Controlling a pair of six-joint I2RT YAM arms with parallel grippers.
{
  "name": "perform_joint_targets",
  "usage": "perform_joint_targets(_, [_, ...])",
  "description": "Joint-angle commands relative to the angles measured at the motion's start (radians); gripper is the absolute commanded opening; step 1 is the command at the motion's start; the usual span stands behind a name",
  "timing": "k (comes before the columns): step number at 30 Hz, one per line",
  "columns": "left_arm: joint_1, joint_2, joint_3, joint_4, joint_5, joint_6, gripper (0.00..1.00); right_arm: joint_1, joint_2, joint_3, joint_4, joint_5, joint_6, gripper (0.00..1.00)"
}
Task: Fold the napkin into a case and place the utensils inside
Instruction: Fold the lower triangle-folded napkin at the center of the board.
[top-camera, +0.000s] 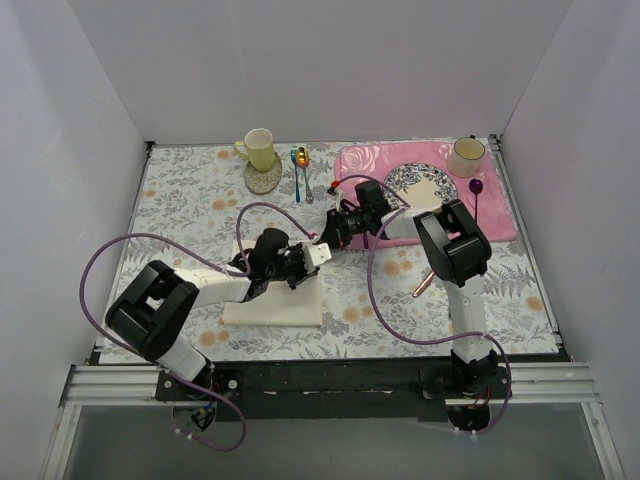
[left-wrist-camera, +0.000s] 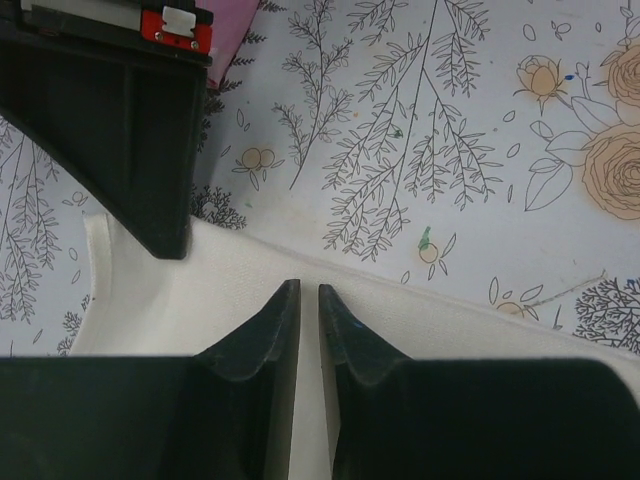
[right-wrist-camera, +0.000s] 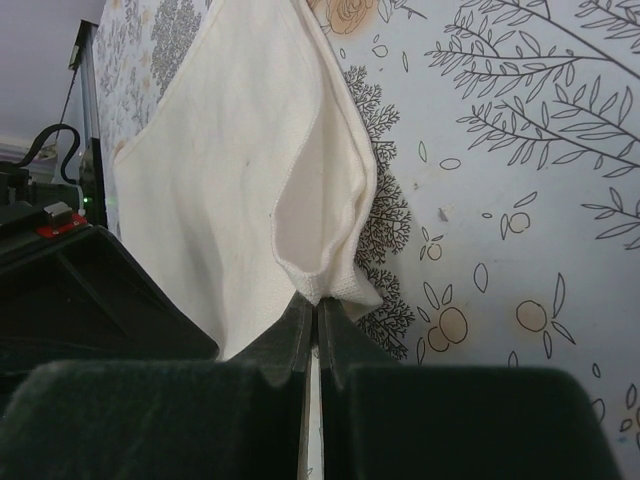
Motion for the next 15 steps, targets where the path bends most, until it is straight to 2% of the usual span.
perform_joint_targets(1, [-0.025,0.034,0.041,0.028,-0.027,0.02,0.12,-0.002,-0.007,0.016,0.047,-0.035,0.013,0.01])
perform_joint_targets(8, [-0.029,0.111,0.048,-0.027,-0.078,0.075,0.05,-0.002,-0.06,-0.02,0.085,-0.065,0.056,0.01])
perform_joint_targets(15, [-0.029,0.143,0.079,-0.087,-0.083,0.1,0.03,0.009,-0.119,-0.08,0.075,-0.107,0.056,0.01])
